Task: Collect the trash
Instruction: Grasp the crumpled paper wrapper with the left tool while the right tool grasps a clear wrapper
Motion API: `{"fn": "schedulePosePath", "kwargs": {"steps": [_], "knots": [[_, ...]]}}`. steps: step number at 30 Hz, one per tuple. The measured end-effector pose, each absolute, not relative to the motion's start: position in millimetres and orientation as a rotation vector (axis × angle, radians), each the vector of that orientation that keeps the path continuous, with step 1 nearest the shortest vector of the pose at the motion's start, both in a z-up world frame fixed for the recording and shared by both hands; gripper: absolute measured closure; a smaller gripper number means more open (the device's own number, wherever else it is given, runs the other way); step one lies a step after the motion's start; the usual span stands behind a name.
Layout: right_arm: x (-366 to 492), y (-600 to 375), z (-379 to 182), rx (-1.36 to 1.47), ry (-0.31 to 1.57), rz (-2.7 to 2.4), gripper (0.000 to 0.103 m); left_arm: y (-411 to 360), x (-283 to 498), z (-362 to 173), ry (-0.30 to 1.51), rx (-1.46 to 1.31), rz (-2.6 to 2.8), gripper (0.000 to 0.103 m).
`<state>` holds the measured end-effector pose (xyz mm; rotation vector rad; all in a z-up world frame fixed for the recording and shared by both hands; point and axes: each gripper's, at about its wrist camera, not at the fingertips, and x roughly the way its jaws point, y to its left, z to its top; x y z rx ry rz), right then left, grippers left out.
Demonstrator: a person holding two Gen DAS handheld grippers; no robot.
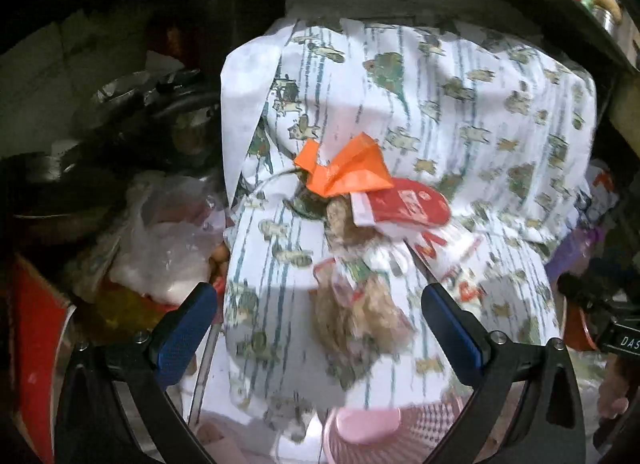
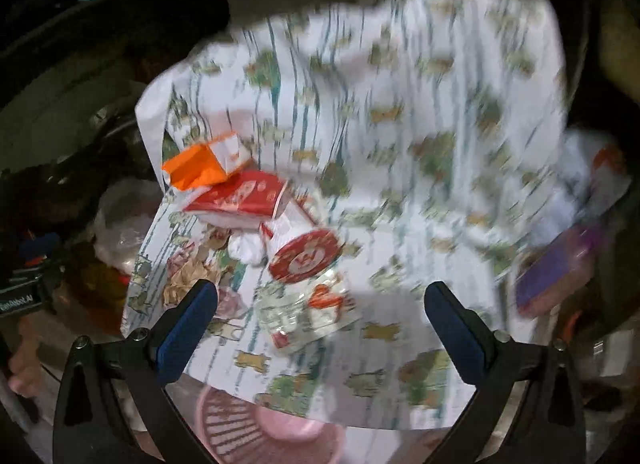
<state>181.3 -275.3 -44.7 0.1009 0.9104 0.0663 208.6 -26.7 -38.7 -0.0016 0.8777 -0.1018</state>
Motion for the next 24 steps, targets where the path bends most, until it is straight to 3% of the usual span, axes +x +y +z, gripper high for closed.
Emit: {"fn": "schedulePosePath", "kwargs": {"steps": [14,17,20,24], "knots": [[261.8,-295.8,-176.9,0.384,1.301,0.038,0.000,-41.9,282.7,-143.1,1.273,-0.084,-0.150,0.001],[259.1,-301.3,-198.2,0.502,1.381,0.002,0.005,-44.6,285.1,-161.8,1.351,-0.107,-0.170,0.010],[257.6,-301.8,-202.0,0.525,1.365,-0.037,0.005,-47.5,285.0,-175.5,1.405,-0.150,-0.184,0.013],[265.7,-285.4,-202.7,0.442,1.355,-0.064,0.008,-60.5,282.2,-183.1,1.425,-0.096,-0.182,0.032]]}}
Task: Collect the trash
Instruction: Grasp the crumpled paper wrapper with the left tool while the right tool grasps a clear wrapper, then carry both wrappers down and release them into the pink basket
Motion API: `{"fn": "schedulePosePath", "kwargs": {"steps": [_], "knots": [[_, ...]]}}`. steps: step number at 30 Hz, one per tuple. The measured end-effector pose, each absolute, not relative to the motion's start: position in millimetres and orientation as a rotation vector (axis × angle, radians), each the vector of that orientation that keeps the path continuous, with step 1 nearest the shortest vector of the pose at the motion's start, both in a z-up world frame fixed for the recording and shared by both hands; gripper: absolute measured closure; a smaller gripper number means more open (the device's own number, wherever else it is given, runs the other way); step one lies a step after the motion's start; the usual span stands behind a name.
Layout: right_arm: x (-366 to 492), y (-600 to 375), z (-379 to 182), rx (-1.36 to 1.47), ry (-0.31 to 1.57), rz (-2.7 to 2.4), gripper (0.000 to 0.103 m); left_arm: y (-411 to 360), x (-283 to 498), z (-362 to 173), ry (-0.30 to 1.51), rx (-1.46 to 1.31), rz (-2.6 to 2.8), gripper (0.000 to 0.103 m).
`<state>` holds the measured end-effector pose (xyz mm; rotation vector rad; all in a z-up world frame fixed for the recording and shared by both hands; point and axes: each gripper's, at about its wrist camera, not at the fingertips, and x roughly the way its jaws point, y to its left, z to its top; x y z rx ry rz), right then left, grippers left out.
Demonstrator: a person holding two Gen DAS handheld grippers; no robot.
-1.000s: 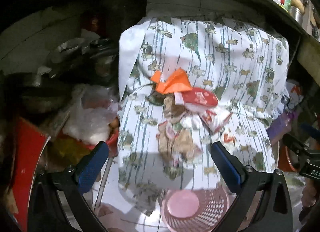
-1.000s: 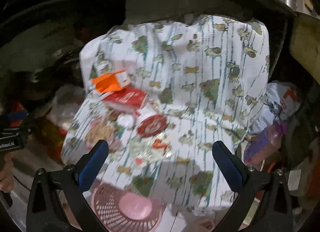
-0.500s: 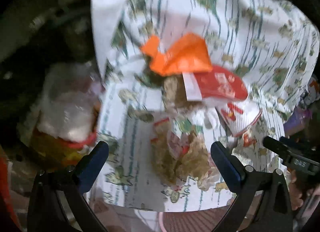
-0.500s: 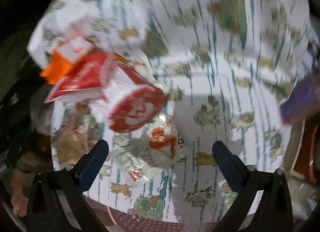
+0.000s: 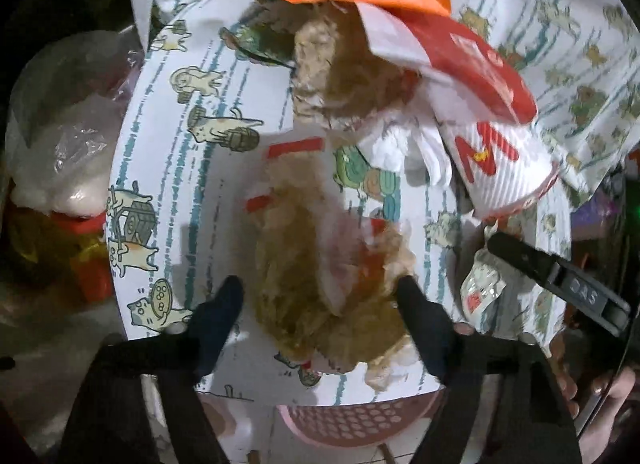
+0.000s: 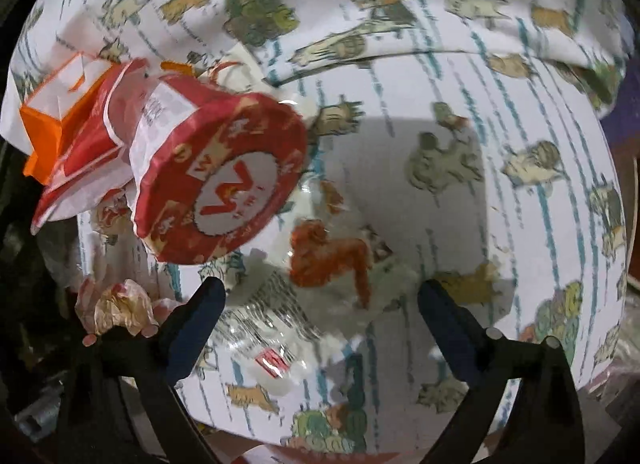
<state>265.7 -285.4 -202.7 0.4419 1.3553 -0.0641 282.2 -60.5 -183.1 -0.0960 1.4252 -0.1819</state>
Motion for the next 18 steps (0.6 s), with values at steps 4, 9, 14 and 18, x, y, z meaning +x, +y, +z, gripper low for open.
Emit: {"fn": "schedulePosePath", "kwargs": {"steps": [4,9,14,18], "knots": [[267.9,-259.6,-205.3,0.251,1.337,-0.160,0.018,-65.6,275.1,-180.8,1.398,-0.130,-0.189,0.052],[263.8,-242.3,-201.0,0.156,1.312,-0.146,0.064,-57.5,266.6,-165.5,1.313,-0.164,-0.198,0.066],[250.8,-260.2,-176.1,0.320,1.337,-0.012,0.089,-48.5,256.8,-139.5,1.228,-0.188,-0.228,0.070],[231.3,-269.3,-153.8,0.317,1.273,0.013,0.089,-38.6,248.0,-108.6,1.126,-0.192,-0.262,0.071]]}}
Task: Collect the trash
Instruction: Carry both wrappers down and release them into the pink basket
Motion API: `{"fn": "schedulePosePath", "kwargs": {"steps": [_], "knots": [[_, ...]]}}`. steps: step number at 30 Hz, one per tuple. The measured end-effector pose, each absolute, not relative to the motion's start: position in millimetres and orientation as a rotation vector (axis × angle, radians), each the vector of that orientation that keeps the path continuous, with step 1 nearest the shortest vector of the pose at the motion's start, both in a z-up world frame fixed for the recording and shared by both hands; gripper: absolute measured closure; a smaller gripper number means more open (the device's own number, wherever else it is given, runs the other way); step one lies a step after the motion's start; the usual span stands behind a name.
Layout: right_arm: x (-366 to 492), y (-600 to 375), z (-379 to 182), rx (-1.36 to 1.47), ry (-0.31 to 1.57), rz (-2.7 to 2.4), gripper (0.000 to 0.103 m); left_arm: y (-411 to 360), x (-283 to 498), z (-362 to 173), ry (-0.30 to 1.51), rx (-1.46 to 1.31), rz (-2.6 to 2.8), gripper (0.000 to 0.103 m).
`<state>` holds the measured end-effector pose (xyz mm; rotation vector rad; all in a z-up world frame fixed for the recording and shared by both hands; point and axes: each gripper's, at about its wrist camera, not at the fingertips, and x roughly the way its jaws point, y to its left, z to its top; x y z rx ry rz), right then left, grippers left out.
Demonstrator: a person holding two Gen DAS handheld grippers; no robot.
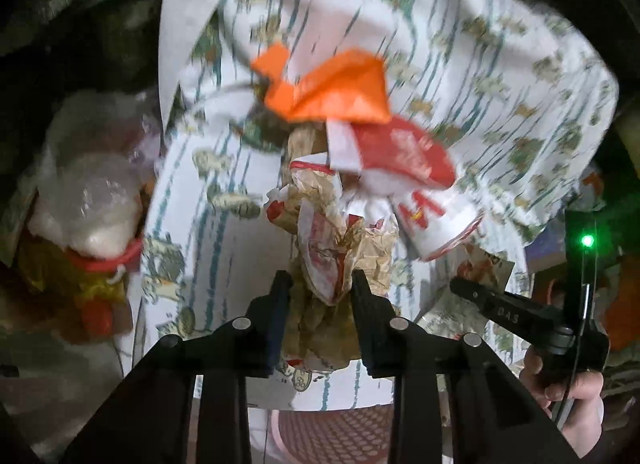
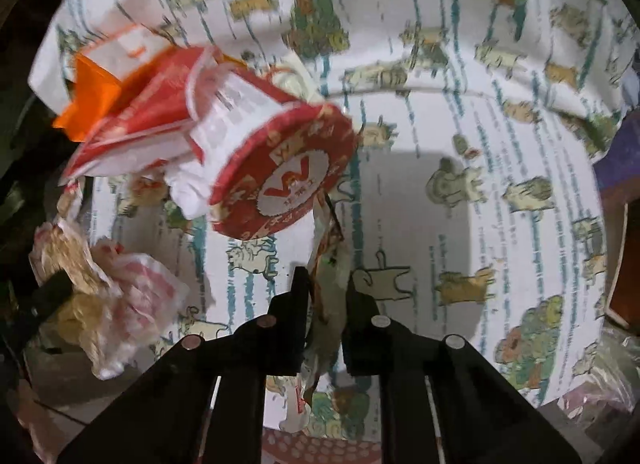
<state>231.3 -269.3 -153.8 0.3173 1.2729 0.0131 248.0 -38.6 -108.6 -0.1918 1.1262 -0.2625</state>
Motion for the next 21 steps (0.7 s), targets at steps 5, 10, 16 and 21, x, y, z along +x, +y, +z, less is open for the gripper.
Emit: {"fn": "schedulePosePath", "kwargs": {"steps": [5,10,16,21], "knots": [[207.5,-284.2,-120.4,0.334,1.173,0.035,0.090,-28.3,238.3,-83.0,1.032,-0.259,-0.334,0.071],[191.7,-294.8,-105.6,0.274,1.098,0.082,0.090,-23.2,224.4,-68.5,0.996,-0.275,-0.375,0.071],[162.5,-256.4,-58.5,0.157,0.986,0.266,0.090,-16.7,185.4,-40.8,0.884,-0.214,-0.367,0.071],[118.0,-229.7,-21.3,0.122,0.950,0.309,0.090,-13.5,134.1,-8.6,0.849,-0.194,-0.403,0.071]]}}
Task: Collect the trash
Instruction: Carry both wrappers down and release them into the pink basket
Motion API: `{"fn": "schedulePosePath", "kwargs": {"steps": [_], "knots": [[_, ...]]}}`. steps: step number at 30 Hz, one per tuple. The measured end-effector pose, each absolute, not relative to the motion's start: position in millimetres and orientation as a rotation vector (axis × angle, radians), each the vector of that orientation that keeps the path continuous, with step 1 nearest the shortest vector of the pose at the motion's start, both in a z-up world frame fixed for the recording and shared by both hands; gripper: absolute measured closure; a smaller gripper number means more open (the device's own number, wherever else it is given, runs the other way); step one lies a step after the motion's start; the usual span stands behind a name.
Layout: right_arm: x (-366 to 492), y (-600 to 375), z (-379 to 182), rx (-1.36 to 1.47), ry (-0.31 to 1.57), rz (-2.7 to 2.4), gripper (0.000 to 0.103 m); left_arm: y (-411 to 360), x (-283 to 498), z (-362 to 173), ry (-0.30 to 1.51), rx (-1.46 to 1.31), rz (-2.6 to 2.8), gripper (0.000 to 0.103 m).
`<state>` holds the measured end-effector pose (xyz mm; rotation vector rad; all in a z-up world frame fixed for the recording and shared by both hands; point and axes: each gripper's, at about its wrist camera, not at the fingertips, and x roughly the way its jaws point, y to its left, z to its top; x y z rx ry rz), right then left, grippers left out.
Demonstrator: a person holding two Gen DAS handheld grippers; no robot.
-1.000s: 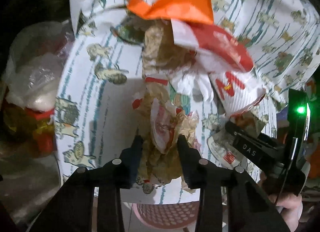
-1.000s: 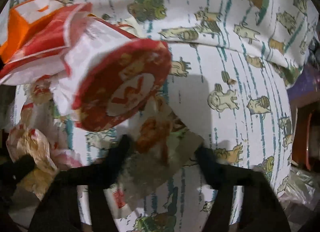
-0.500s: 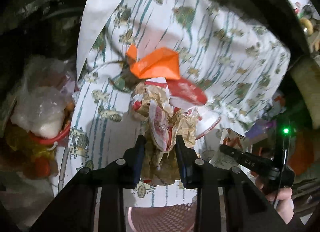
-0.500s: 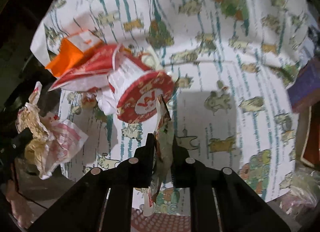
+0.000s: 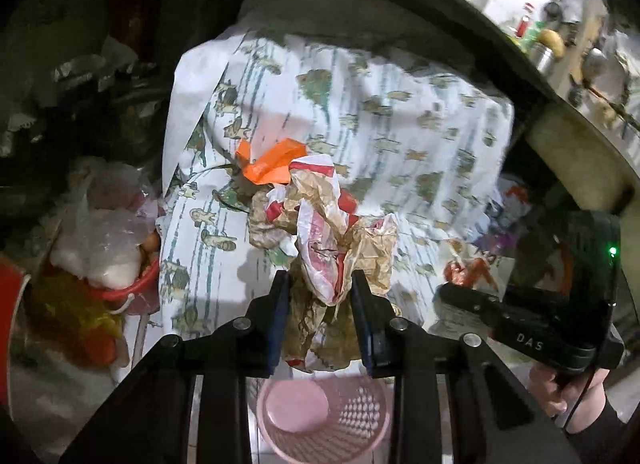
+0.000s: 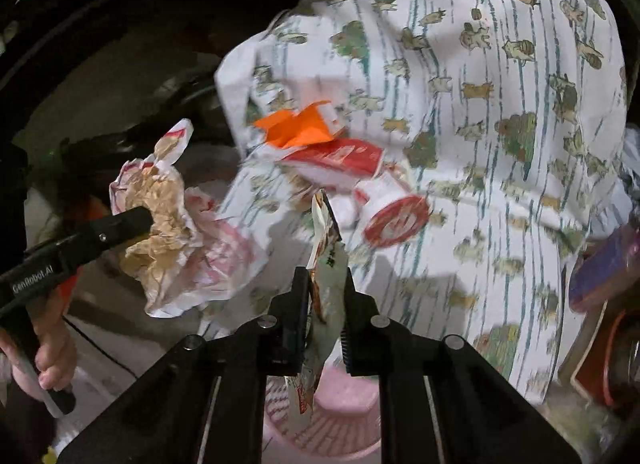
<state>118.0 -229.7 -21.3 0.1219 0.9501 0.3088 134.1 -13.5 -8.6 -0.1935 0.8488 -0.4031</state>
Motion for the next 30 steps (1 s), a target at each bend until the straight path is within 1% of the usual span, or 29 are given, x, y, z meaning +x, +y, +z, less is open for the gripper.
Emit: {"fn": "schedulePosePath", "kwargs": {"steps": [3,6,10,15,19,25,26,27,28,29,30], "knots": [[89.6,-223.3,-18.8,0.108,0.976,0.313,0.090,-19.0,111.8,-4.0,0.896,-0.176,-0.392,0.071],[70.9,-219.2,-31.7,0.076,1.012,0.296,0.090,-25.1,95.4,-15.0,0.983,-0.179,-0.412,0.071],[65.7,-227.1,-77.9,0.123,1.124,0.288,0.089,-38.8,82.1,-49.6,1.082,-0.159,-0.400,0.071],[65.6,-233.9,-122.4,0.107,1.214,0.241,0.087,-53.8,81.4,-103.4,1.193,-0.153,-0.398,0.071],[70.1,-243.1,-146.4,0.145,1.280,0.241,0.087,-66.9,83.4,-132.5,1.267,-0.116,-0.396,0.071],[72.1,-245.9,-160.2,0.147,1.310,0.240,0.087,-78.4,90.4,-151.6,1.317,-0.083,-0.409,0.070],[71.6,-246.4,-157.7,0.152,1.304,0.240,0.087,-78.7,91.3,-152.4,1.319,-0.084,-0.412,0.064],[72.2,-247.6,-155.2,0.156,1.294,0.236,0.087,-79.3,92.1,-152.1,1.315,-0.077,-0.409,0.052],[72.3,-249.9,-151.4,0.160,1.277,0.226,0.086,-79.4,92.0,-150.8,1.303,-0.070,-0.405,0.044],[72.3,-252.0,-146.4,0.165,1.256,0.220,0.077,-78.9,91.8,-147.8,1.282,-0.059,-0.390,0.027],[72.4,-254.6,-141.1,0.168,1.230,0.210,0.071,-78.3,92.3,-145.0,1.264,-0.053,-0.375,0.017]]}}
